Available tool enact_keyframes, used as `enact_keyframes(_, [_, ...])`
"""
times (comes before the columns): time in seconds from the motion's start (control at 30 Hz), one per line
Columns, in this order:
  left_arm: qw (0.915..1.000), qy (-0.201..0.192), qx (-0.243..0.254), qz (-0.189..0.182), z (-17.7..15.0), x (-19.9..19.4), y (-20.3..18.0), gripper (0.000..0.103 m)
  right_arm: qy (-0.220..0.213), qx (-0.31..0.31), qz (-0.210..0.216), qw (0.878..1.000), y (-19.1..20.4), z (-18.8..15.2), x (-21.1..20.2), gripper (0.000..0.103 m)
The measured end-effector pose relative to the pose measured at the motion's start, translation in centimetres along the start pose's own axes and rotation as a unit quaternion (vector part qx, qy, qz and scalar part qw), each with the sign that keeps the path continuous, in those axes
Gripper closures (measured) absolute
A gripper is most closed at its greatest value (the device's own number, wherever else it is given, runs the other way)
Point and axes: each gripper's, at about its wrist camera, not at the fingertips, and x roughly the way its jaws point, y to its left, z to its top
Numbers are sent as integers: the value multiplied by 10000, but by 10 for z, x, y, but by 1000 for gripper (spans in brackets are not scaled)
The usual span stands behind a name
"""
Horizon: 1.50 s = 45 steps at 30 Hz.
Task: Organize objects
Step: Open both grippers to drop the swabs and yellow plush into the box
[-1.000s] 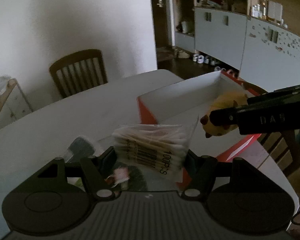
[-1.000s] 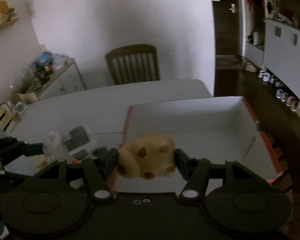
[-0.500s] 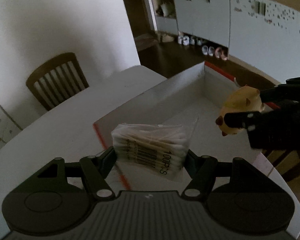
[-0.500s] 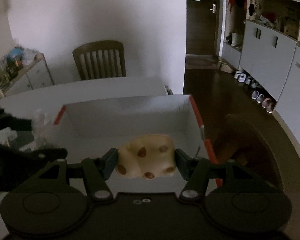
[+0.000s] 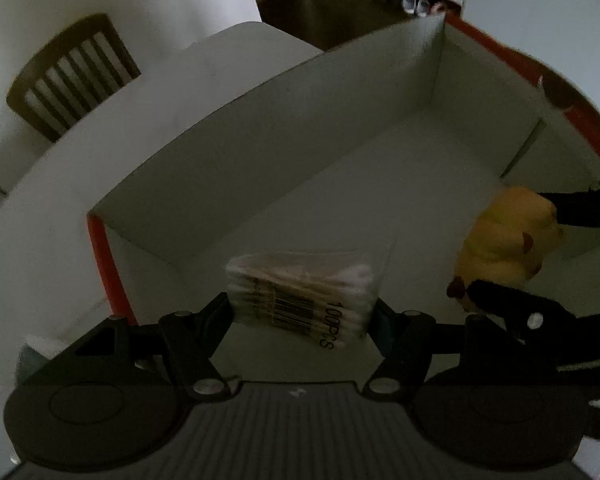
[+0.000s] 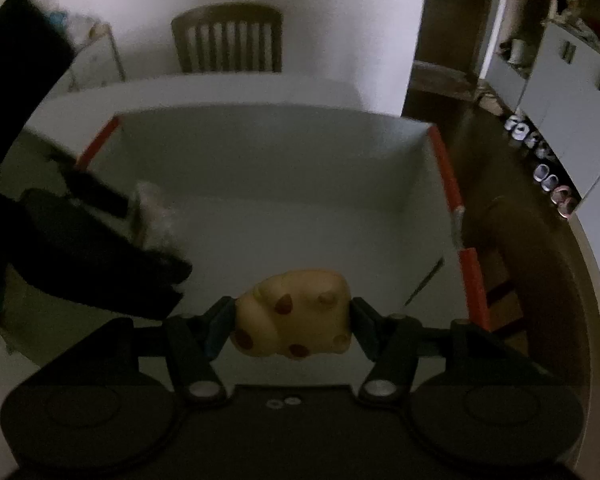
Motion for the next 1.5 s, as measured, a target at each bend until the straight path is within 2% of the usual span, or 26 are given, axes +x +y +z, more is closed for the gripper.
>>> enact_keyframes(0.1, [9996, 31, 258, 99, 2, 6, -4, 33, 194, -133, -5, 9997, 2, 2, 6, 41])
enact_keyframes(0.2, [9988, -7, 484, -73, 2, 6, -9, 33, 296, -217, -7, 9993, 3, 1, 8, 41])
enact_keyframes(0.3, [9979, 85, 630, -89, 4, 12, -14, 33, 394, -342, -28, 9986, 6, 0, 9, 40])
enact_keyframes(0.6, [9968, 492, 568, -280, 2, 32, -6, 32, 648, -279, 29, 9975, 9, -3, 14, 35])
enact_keyframes(0.7, [9968, 566, 420, -376, 0, 34, 1, 21, 667, -217, 72, 9975, 5, -4, 11, 33])
enact_keyframes(0.77, [9968, 568, 373, -419, -1, 34, 5, 20, 646, -218, 132, 9976, 5, -4, 7, 33])
enact_keyframes(0.93, [9975, 388, 337, -490, -5, 21, 12, 19, 500, -250, 187, 9983, -6, -1, -3, 30])
enact_keyframes(1.2, [9971, -209, 212, -697, -22, -28, 12, 18, 67, -83, 424, 9990, -23, 1, -41, 26])
enact_keyframes(1.37, [9960, -599, 192, -633, -34, -58, 13, 19, -176, -44, 515, 9985, -25, -1, -65, 25])
enact_keyframes(1.4, [9957, -666, 176, -616, -32, -53, 10, 18, -217, -36, 532, 9983, -28, 2, -63, 25])
enact_keyframes(1.5, [9944, -855, 96, -612, -28, -73, 8, 18, -339, 25, 668, 9972, -26, 2, -73, 25])
